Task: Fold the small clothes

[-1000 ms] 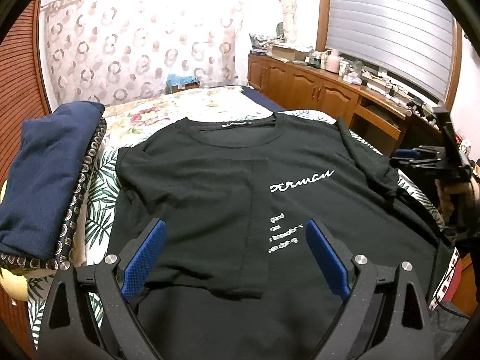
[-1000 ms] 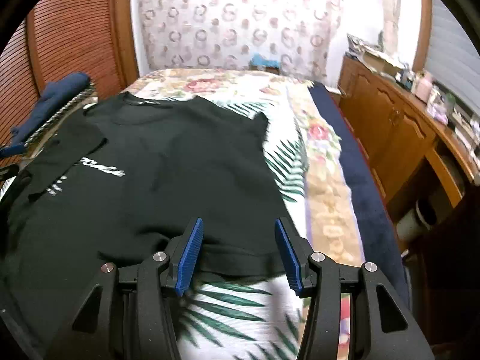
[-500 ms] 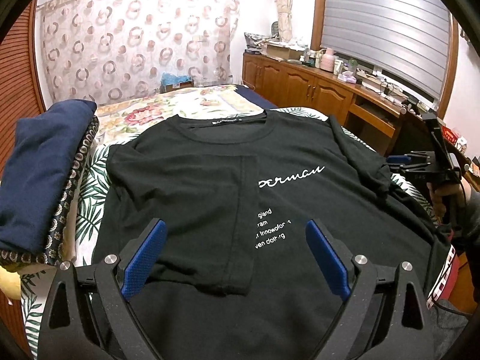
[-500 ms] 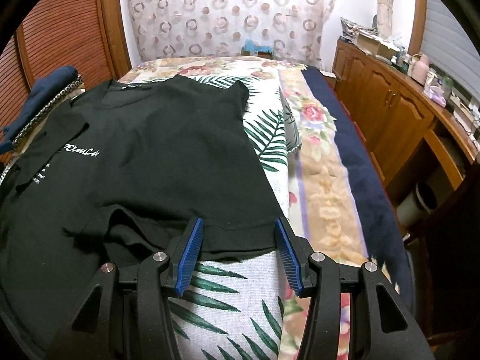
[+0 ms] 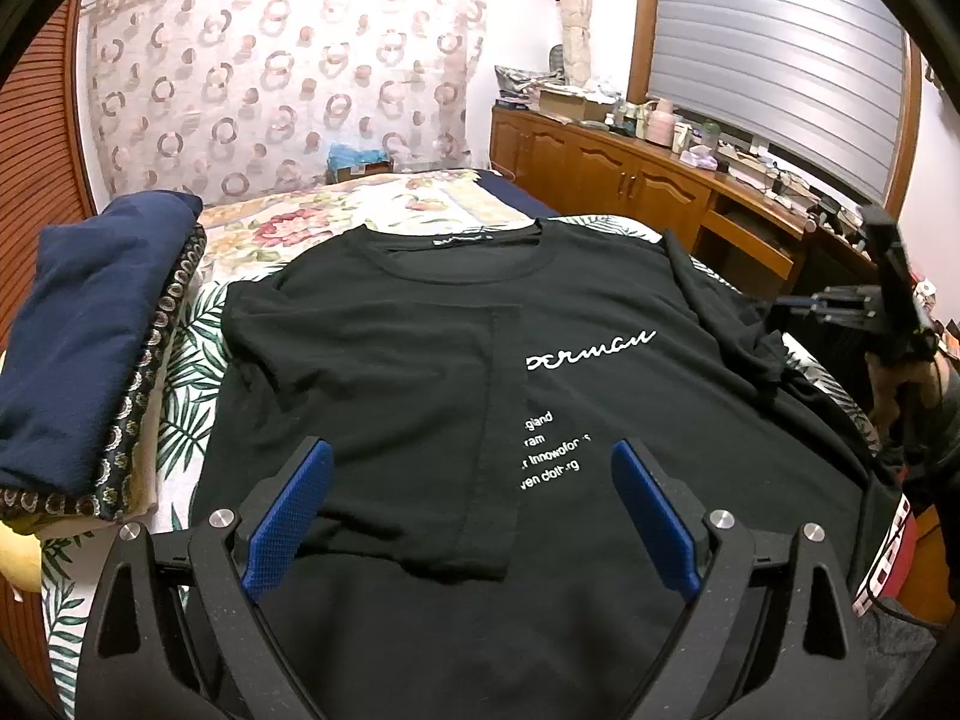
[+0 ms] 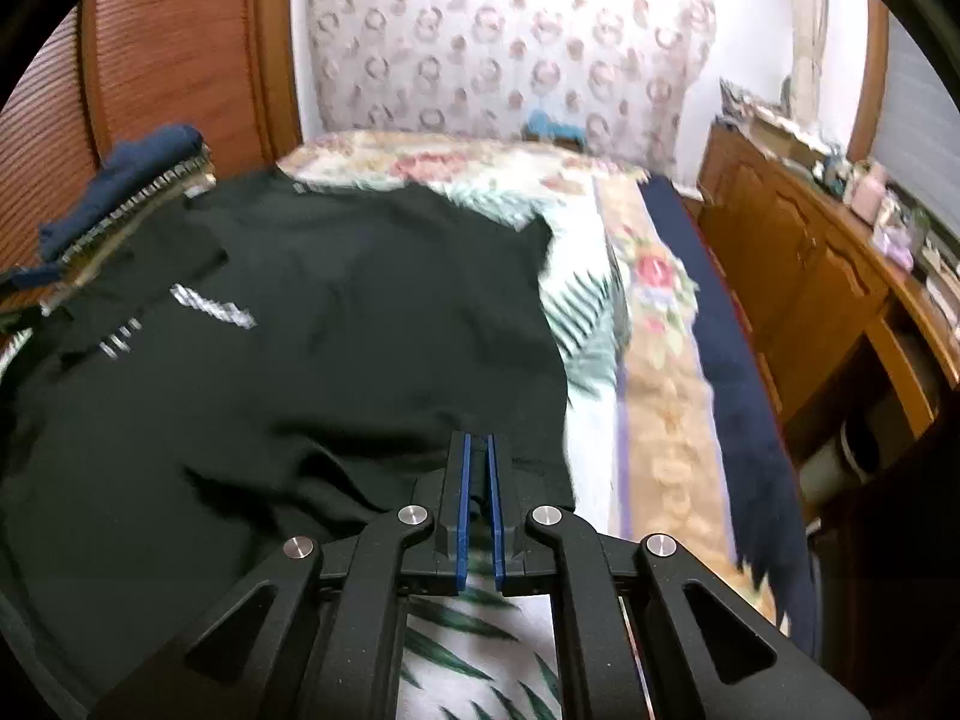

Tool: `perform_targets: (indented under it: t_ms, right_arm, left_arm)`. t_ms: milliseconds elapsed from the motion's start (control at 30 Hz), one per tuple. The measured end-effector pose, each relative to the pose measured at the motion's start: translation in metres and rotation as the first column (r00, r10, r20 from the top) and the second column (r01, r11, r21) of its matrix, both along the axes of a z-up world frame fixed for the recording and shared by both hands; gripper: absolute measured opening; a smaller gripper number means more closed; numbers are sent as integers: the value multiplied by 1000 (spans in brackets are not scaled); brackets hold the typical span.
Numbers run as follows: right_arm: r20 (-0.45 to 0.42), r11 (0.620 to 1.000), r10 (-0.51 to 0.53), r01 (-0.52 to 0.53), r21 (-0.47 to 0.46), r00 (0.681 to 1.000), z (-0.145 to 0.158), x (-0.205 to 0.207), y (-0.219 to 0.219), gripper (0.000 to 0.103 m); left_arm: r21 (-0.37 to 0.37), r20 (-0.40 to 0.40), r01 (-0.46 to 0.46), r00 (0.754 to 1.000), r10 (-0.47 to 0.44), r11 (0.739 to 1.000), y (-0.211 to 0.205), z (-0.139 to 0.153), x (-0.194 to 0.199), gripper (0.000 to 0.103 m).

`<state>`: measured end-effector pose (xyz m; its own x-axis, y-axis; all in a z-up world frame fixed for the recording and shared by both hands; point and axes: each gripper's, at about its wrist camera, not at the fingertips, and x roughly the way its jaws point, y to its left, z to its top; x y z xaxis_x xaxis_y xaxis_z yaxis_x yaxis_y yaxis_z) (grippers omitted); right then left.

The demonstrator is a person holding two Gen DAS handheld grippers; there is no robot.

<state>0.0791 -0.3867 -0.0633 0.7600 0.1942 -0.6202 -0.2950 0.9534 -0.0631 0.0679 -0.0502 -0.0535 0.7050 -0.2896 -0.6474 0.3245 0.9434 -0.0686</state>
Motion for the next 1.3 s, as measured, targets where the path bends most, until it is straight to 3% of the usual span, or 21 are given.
perform_targets:
  t_ms: [267, 500, 567, 633, 767, 1067, 1300]
  right_arm:
    - [114, 987, 157, -155, -29, 981, 53, -5, 54, 5]
    - [113, 961, 275, -273, -40, 955, 65, 15, 100, 5]
    - [116, 955, 296, -295, -22, 948, 65, 21, 101, 16]
    - [120, 960, 280, -279, -27, 952, 64, 29, 96, 25]
    - [106, 971, 239, -237, -26, 965, 56, 32, 82, 32]
    - [-50, 979, 198, -200, -32, 979, 8, 27, 70, 32]
    - [-112, 983, 178, -182, -26, 978, -10, 27, 76, 32]
  left_arm:
    - [-15, 8, -20, 1000, 20, 1000, 10, 1, -1, 95]
    - [-24, 11, -37, 999, 37, 999, 18, 2, -3, 95]
    - [-28, 10, -41, 999, 42, 999, 21, 2, -3, 95]
    - [-31, 9, -47, 999, 48, 998, 25, 1, -3, 95]
    - [-38, 10, -56, 998, 56, 998, 28, 0, -3, 95]
    - [-43, 1, -54, 999, 54, 998, 30, -4, -1, 95]
    - [-43, -2, -54, 999, 54, 998, 31, -4, -3, 95]
